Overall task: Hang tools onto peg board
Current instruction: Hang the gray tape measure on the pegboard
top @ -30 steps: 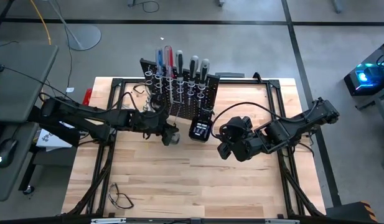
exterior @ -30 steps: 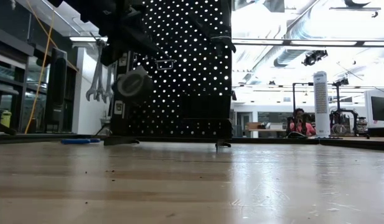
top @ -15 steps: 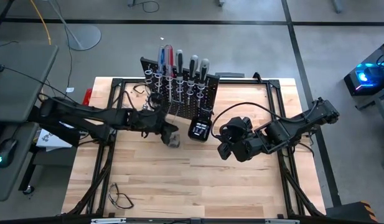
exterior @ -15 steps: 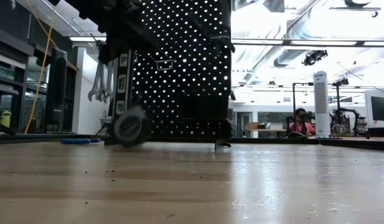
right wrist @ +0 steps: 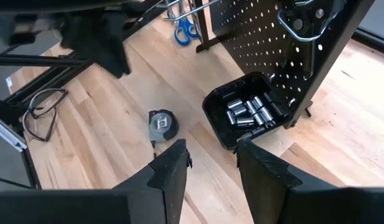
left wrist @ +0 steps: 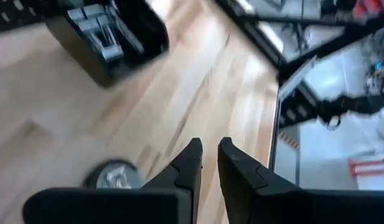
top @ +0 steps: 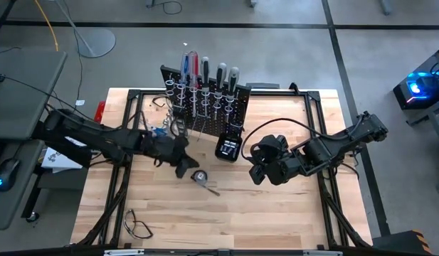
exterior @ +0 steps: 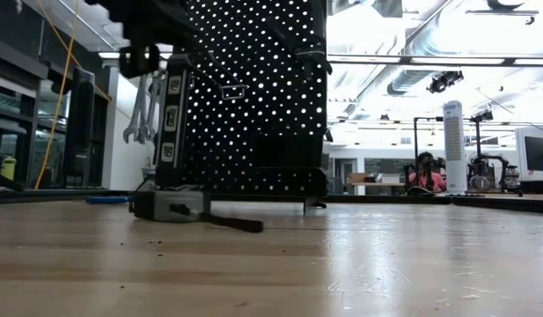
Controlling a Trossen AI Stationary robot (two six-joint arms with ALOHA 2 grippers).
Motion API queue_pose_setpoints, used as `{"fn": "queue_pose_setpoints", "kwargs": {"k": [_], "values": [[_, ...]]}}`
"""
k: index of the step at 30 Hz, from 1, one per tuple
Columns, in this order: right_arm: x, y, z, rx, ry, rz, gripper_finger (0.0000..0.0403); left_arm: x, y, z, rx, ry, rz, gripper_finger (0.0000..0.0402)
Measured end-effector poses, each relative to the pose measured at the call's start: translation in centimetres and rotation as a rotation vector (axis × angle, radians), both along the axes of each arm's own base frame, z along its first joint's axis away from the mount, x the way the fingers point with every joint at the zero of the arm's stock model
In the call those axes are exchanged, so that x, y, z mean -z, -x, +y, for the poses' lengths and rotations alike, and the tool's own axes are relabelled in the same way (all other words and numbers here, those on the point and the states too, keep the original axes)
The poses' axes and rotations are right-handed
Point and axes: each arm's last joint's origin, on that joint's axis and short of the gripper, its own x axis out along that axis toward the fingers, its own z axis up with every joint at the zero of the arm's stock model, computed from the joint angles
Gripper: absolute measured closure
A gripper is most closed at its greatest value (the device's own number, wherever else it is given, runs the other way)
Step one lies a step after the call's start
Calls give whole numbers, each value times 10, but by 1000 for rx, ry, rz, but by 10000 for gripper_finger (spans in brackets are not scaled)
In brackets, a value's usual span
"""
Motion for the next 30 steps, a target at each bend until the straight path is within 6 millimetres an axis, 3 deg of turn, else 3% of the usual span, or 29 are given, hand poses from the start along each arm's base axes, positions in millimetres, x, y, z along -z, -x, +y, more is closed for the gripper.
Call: {"fn": "queue_pose_setpoints", "kwargs": {"k": [9, 15, 21, 30], "values": [[0, 0, 0, -8, 12, 4, 270, 11, 25, -56, 112, 6, 129, 343], [0, 0, 1, -37, 5, 20, 270, 36, 26, -90, 210, -140, 196, 313], [1, 0, 1, -50, 1, 28, 270, 54, -3, -95, 384, -208, 187, 237], [1, 1, 1, -53, 1, 39, 270, 48, -40, -73, 638, -443, 210, 127]]}}
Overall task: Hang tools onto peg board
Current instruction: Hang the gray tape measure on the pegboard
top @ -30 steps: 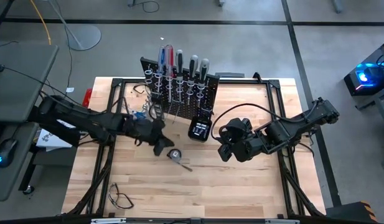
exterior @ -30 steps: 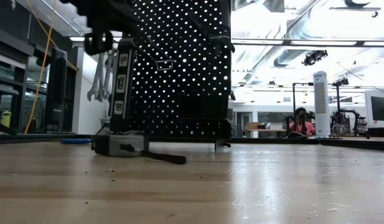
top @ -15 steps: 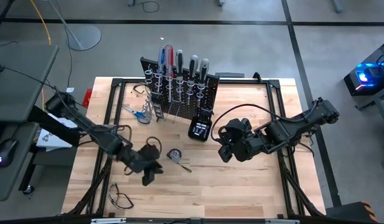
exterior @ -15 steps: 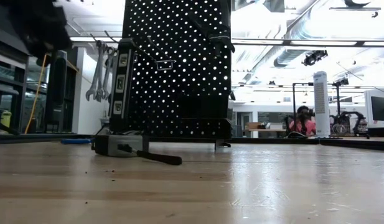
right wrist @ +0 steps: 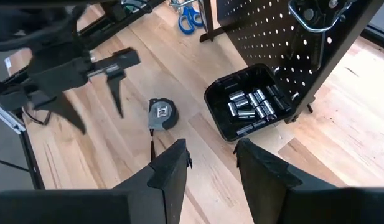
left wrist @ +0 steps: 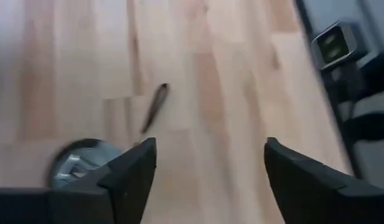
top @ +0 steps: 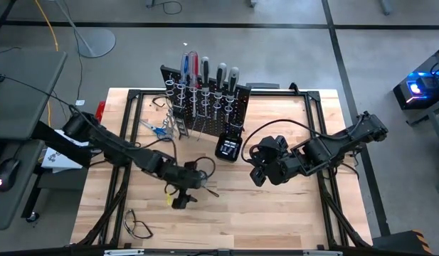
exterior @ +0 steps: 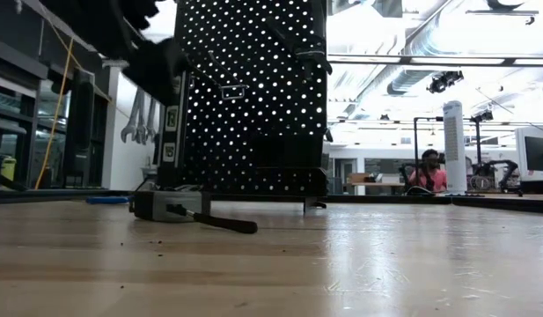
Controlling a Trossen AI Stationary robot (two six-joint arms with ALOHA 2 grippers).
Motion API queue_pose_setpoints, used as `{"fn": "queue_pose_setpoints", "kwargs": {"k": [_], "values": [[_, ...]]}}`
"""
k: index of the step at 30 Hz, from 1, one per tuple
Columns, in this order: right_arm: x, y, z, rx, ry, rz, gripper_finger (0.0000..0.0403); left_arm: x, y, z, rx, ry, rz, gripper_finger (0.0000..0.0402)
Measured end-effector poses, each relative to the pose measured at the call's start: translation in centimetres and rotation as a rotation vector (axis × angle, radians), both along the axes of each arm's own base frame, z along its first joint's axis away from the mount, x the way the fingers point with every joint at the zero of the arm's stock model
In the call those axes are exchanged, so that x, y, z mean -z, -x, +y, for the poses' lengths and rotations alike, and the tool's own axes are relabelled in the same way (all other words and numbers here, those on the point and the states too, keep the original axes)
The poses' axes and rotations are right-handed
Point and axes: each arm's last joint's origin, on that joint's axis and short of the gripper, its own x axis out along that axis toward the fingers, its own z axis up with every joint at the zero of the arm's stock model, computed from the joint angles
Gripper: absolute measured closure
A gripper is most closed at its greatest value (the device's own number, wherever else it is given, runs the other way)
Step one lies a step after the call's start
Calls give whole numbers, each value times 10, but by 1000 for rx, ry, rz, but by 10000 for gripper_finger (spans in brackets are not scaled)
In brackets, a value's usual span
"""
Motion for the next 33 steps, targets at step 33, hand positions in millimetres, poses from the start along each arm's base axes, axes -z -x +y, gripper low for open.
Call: {"fn": "queue_pose_setpoints", "kwargs": {"k": [33], "values": [[1, 1, -1, 30, -16, -3, 270, 47, -37, 25, 113, -586, 108, 91]]}}
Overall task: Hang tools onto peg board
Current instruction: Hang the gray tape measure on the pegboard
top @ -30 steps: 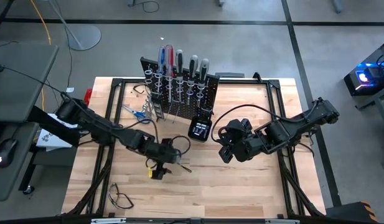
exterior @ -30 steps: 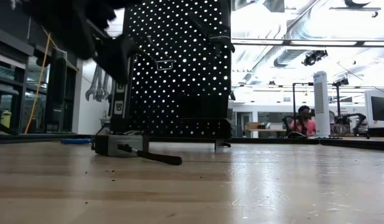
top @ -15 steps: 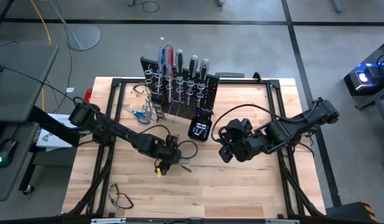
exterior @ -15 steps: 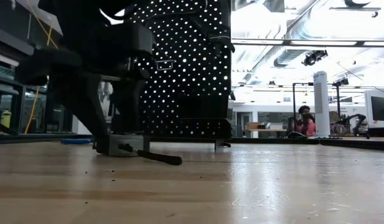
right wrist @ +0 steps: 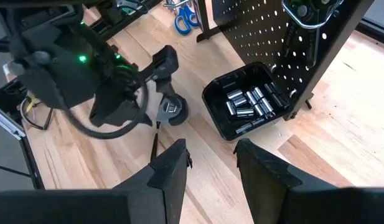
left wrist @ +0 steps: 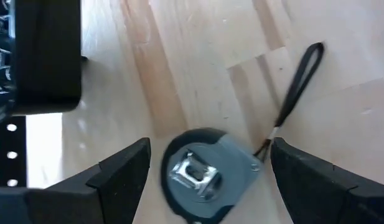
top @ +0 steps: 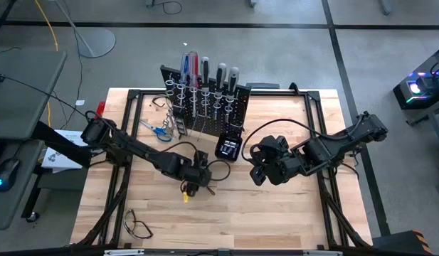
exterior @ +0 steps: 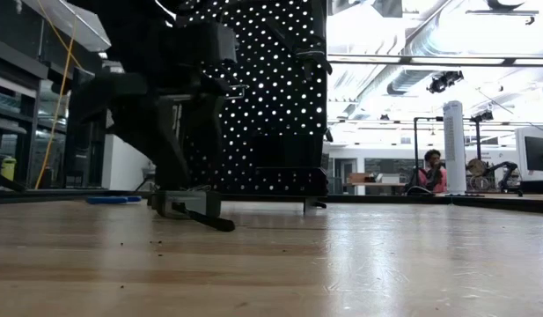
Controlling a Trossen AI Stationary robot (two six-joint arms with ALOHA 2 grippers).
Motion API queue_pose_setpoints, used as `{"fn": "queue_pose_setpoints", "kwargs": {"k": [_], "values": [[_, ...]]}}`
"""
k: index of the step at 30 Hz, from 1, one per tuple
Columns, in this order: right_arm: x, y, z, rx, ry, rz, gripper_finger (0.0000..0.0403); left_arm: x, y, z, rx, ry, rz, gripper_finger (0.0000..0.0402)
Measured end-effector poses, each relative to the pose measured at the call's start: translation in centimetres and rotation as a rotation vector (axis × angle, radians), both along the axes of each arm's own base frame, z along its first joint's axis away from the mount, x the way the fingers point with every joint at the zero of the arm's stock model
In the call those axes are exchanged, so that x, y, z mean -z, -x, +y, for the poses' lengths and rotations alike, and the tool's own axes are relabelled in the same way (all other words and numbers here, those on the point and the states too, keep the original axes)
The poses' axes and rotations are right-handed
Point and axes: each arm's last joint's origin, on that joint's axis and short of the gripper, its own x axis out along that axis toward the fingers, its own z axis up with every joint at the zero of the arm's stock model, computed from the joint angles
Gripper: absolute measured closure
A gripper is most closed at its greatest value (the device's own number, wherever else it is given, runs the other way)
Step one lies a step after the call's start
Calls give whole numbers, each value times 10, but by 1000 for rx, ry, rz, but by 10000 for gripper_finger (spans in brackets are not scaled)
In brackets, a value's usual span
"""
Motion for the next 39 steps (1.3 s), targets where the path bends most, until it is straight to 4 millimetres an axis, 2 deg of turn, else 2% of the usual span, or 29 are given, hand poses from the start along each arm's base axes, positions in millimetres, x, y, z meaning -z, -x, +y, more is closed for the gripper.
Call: {"fn": "queue_pose_setpoints", "kwargs": {"k": [5, 18, 27, 33, 39], "values": [[0, 0, 0, 6, -6, -3, 270, 3, -2, 14, 43, -39, 57, 91], [0, 0, 1, -2, -28, 2, 270, 15, -7, 37, 157, 76, 162, 91], [0, 0, 1, 5, -35, 0, 270, 17, -5, 36, 178, 164, 200, 91], [0, 0, 1, 5, -35, 0, 270, 31, -4, 34, 140, 211, 281, 93], [0, 0, 1, 4, -37, 1, 270, 35, -4, 32, 92, 197, 285, 138]]}}
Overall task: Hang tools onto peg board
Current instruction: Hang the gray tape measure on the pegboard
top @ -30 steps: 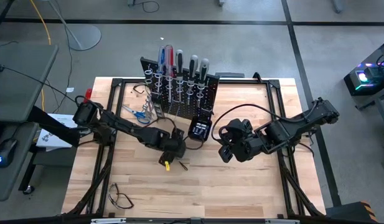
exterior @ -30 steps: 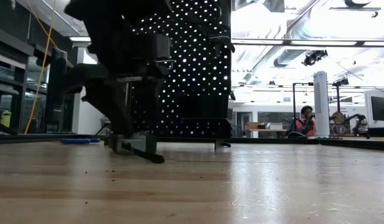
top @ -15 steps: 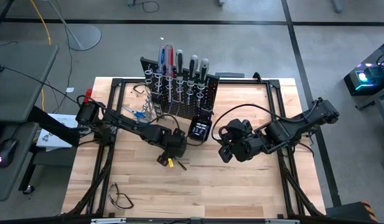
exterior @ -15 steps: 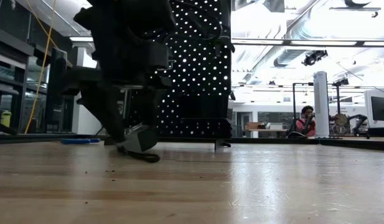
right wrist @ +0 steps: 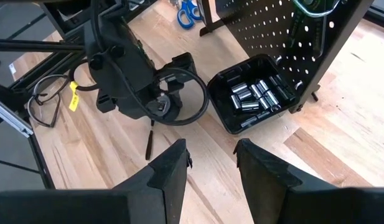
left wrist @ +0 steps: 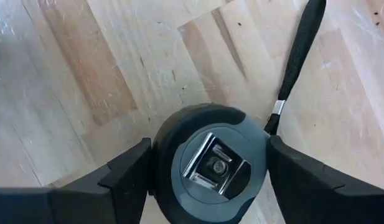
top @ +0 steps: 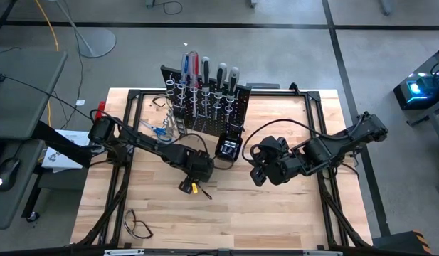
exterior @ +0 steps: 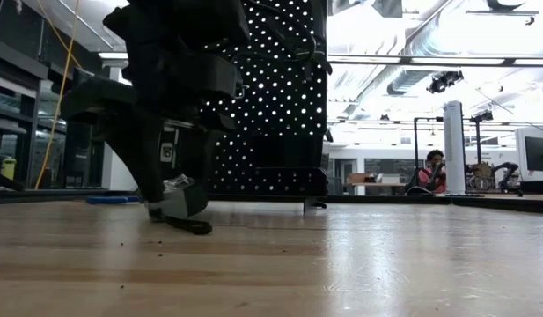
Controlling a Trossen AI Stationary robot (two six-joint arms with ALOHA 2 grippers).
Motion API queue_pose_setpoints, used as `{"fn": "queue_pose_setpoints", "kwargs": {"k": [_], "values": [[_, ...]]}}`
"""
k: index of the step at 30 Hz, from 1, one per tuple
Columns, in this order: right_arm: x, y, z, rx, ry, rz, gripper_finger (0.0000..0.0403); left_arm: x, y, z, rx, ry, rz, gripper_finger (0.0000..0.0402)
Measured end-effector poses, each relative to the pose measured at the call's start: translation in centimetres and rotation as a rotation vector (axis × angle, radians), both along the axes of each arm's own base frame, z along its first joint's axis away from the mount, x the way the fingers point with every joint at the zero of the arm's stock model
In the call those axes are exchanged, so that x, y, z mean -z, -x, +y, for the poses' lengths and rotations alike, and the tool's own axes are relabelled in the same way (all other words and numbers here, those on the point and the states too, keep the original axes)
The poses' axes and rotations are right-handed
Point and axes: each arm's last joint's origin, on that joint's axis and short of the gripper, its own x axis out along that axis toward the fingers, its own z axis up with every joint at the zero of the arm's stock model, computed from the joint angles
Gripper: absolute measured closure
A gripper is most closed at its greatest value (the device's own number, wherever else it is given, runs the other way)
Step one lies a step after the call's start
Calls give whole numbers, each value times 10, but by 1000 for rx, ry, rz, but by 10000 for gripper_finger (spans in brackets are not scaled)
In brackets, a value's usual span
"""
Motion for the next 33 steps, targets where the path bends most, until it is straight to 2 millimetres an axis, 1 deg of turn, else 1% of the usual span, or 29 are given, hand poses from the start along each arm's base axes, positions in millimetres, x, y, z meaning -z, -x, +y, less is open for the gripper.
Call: {"fn": "queue_pose_setpoints", "kwargs": {"k": [3, 7, 10, 13, 14, 16, 17, 18, 19, 20, 22, 27, 28, 30, 33], "values": [[0, 0, 0, -5, -7, 4, 270, 0, 0, -1, -26, -2, 0, 138], [0, 0, 0, -7, -7, 5, 270, -2, 3, -3, -128, 6, 10, 140], [0, 0, 0, -9, -6, 7, 270, -8, 8, -3, -213, 38, 22, 141], [0, 0, 0, -18, 3, 12, 270, -21, 13, -5, -270, 59, -2, 152], [0, 0, 0, -21, 5, 13, 270, -28, 14, -6, -278, 56, -26, 195], [1, 1, 0, -21, 8, 18, 270, -36, 20, -7, -308, 47, -38, 329], [1, 1, 0, -21, 8, 19, 270, -40, 23, -7, -324, 49, -46, 368], [1, 1, 0, -22, 9, 19, 270, -48, 25, -8, -342, 62, -79, 389], [1, 1, 0, -22, 9, 19, 270, -58, 26, -9, -356, 83, -115, 398], [1, 1, 0, -22, 9, 19, 270, -68, 29, -10, -368, 101, -149, 400], [1, 1, 0, -23, 10, 19, 270, -80, 34, -12, -387, 133, -192, 398], [1, 1, 0, -33, 19, 23, 270, -111, 49, -14, -351, 203, -286, 399], [1, 1, 0, -33, 19, 23, 270, -114, 51, -14, -340, 204, -293, 399], [1, 1, 0, -33, 19, 23, 270, -113, 53, -15, -296, 185, -281, 399], [1, 1, 0, -33, 19, 23, 270, -108, 51, -16, -228, 151, -267, 373]]}}
